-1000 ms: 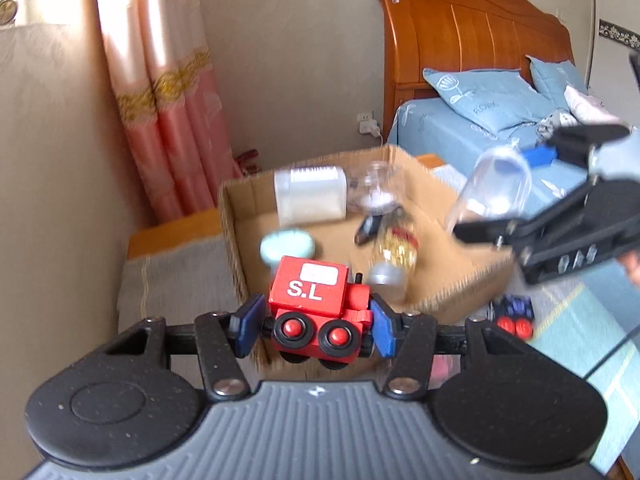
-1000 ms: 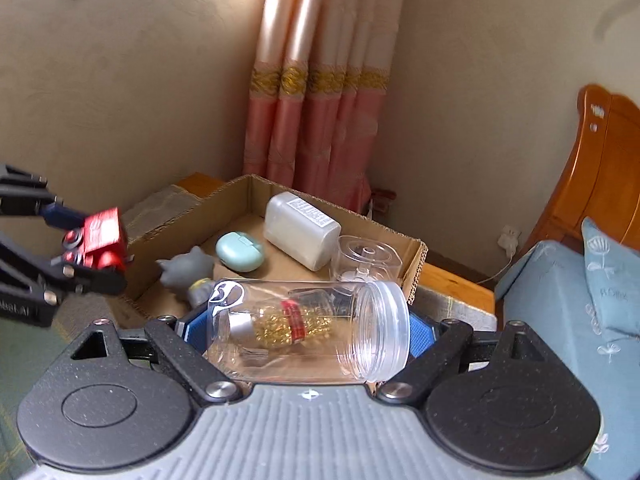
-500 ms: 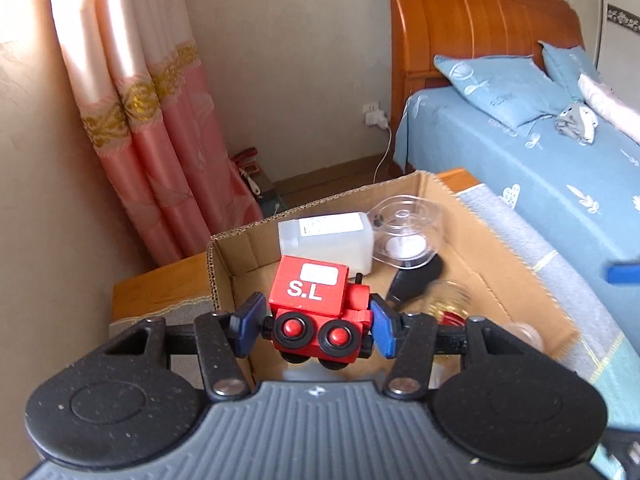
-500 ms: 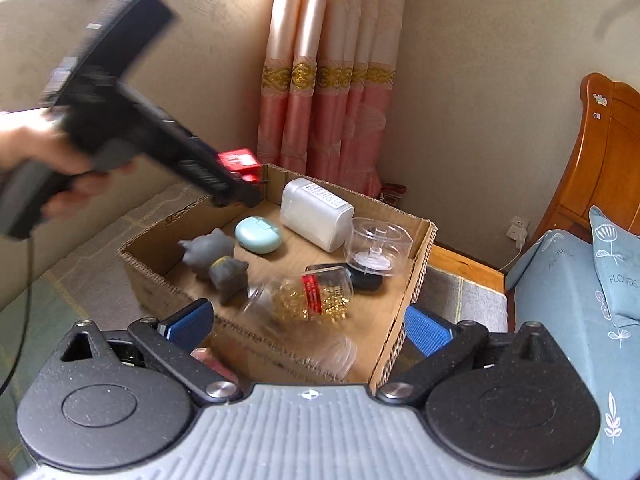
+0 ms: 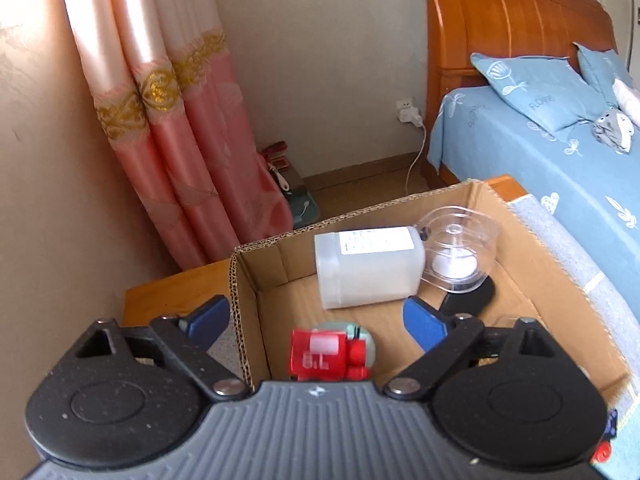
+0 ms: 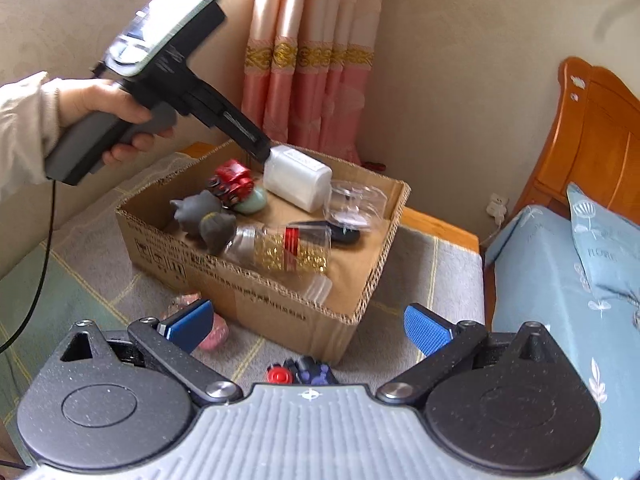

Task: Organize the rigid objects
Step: 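Carry the train with the left gripper and the jar with the right into the box, then open both, then grasp the pink keychain bottle with the left gripper while the right approaches the black cube toy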

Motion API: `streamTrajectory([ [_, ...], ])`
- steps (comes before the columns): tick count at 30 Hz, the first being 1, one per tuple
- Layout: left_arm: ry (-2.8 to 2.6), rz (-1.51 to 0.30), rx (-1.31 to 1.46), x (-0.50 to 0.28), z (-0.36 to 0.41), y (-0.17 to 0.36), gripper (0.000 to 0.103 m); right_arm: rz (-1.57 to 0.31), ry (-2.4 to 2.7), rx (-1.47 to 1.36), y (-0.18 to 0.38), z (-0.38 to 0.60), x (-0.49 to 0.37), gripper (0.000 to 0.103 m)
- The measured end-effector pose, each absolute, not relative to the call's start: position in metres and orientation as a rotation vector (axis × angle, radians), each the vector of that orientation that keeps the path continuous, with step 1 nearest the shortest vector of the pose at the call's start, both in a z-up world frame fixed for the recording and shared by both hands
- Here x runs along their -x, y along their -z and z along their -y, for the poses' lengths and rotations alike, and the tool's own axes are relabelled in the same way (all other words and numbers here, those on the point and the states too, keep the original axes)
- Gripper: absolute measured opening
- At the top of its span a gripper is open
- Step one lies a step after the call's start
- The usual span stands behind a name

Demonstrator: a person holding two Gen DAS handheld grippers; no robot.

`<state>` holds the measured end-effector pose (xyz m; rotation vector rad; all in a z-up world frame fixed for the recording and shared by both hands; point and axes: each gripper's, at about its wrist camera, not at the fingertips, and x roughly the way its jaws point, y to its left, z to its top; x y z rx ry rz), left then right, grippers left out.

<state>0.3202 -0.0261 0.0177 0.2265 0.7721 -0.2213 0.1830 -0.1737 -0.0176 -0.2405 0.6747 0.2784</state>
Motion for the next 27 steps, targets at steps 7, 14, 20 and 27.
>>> streamTrajectory([
  [7, 0.232, -0.759, -0.193, -0.286, 0.021, -0.032, 0.099, -0.726, -0.248, 0.173, 0.041, 0.172, -0.170, 0.103],
  [14, 0.222, -0.727, -0.179, -0.243, 0.020, -0.044, 0.099, -0.777, -0.219, 0.079, 0.060, 0.180, -0.153, 0.103],
  [20, 0.194, -0.674, -0.191, -0.201, 0.026, -0.043, 0.102, -0.795, -0.123, 0.052, 0.074, 0.186, -0.144, 0.103],
  [27, 0.219, -0.734, -0.143, -0.169, 0.032, -0.015, 0.102, -0.861, -0.084, 0.101, 0.105, 0.183, -0.137, 0.103],
])
